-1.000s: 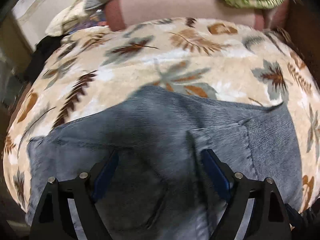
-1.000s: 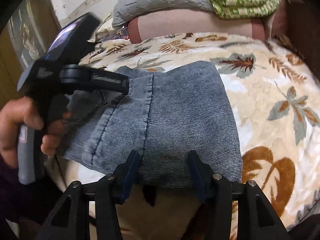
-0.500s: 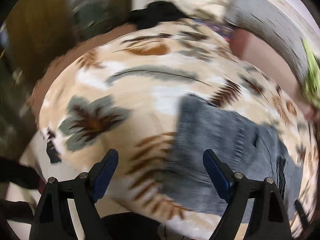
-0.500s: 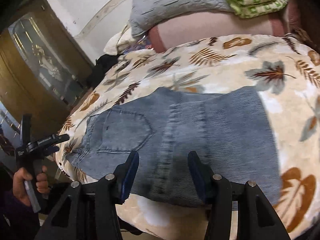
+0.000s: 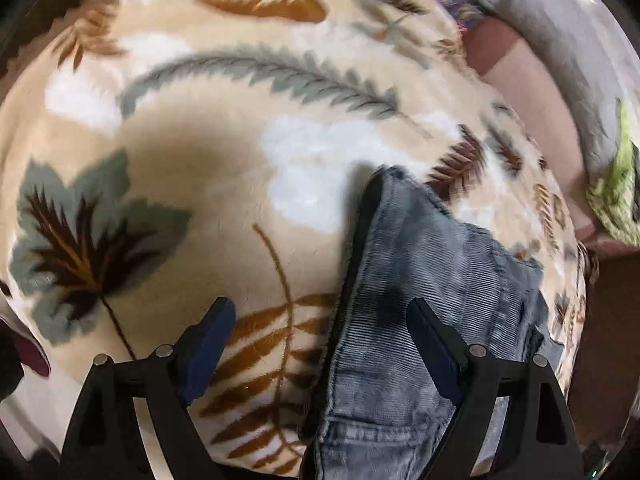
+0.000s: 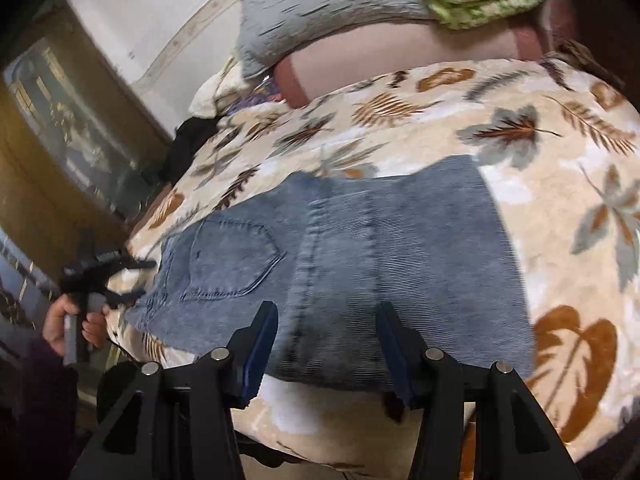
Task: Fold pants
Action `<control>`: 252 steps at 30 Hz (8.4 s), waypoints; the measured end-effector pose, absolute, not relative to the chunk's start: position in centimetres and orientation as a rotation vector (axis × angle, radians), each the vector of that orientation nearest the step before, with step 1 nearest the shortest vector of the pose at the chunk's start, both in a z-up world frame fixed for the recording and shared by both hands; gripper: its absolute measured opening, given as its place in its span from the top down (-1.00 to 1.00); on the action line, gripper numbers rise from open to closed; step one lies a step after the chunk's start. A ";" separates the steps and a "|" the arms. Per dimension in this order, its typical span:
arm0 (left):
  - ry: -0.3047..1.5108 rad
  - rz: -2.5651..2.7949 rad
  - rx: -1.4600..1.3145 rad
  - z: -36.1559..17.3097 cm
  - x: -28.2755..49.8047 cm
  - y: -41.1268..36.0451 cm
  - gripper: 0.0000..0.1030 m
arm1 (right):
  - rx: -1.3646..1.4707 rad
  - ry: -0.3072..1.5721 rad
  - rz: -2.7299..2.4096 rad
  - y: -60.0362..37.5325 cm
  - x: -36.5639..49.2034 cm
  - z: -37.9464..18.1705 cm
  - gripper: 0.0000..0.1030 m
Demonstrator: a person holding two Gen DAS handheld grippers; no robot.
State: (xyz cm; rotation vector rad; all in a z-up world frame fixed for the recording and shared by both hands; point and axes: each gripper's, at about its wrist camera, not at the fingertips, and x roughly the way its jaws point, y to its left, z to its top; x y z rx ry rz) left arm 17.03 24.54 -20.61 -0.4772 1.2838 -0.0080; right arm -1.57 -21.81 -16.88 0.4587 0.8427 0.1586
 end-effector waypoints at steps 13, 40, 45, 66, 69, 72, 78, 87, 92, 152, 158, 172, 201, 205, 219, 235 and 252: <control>1.305 -0.165 -0.501 -20.8 15.6 20.1 -0.38 | 0.416 0.831 0.164 -21.4 -1.6 -17.3 -0.06; 1.076 -0.499 -0.121 -4.3 10.4 -1.9 0.65 | 0.633 0.600 -0.015 -33.5 -4.9 -17.7 -0.06; 1.153 -0.577 -0.027 -7.3 9.4 -11.5 0.65 | 0.726 0.564 -0.057 -35.9 -5.9 -17.8 -0.06; 1.070 -0.430 0.116 -10.7 7.8 -4.2 0.22 | 0.514 0.677 0.052 -30.5 -1.4 -16.6 -0.06; 1.119 -0.432 0.103 -12.8 7.3 -3.6 0.22 | 0.514 0.706 0.078 -29.1 1.6 -16.0 -0.06; 1.170 -0.444 0.113 -15.3 7.3 -4.0 0.22 | 0.489 0.788 0.077 -27.6 5.8 -16.2 -0.06; 1.152 -0.448 0.180 -18.2 7.1 -4.7 0.17 | 0.398 1.039 -0.033 -25.7 11.2 -21.5 -0.09; 1.112 -0.437 0.171 -18.1 7.1 -4.7 0.16 | 0.379 0.976 -0.012 -25.8 10.5 -21.1 -0.19; 1.047 -0.385 0.136 -15.5 5.6 -2.4 0.11 | 0.488 0.870 0.022 -27.2 6.1 -18.5 -0.19; 0.607 0.020 0.281 -2.2 0.8 1.9 -0.56 | 0.279 0.532 0.087 -23.4 -8.2 -6.1 -0.41; 0.629 0.028 0.279 -2.7 1.2 2.1 -0.56 | 0.278 0.540 0.085 -23.2 -8.1 -6.3 -0.41; 0.656 0.051 0.304 -3.7 1.4 2.0 -0.56 | 0.279 0.558 0.083 -23.1 -7.8 -6.7 -0.41; 0.712 0.062 0.314 -5.4 2.1 2.6 -0.57 | 0.273 0.591 0.072 -22.7 -7.3 -7.7 -0.41; 0.724 0.063 0.314 -5.8 2.3 2.7 -0.57 | 0.270 0.600 0.075 -22.6 -7.1 -7.8 -0.41; 0.775 0.066 0.311 -7.1 3.0 3.0 -0.57 | 0.265 0.622 0.080 -22.4 -6.6 -8.1 -0.41; 0.818 0.066 0.315 -8.4 3.7 3.0 -0.57 | 0.281 0.644 0.078 -22.6 -6.1 -8.6 -0.41; 0.850 0.067 0.311 -9.4 4.1 3.0 -0.57 | 0.287 0.667 0.070 -22.7 -5.6 -9.3 -0.41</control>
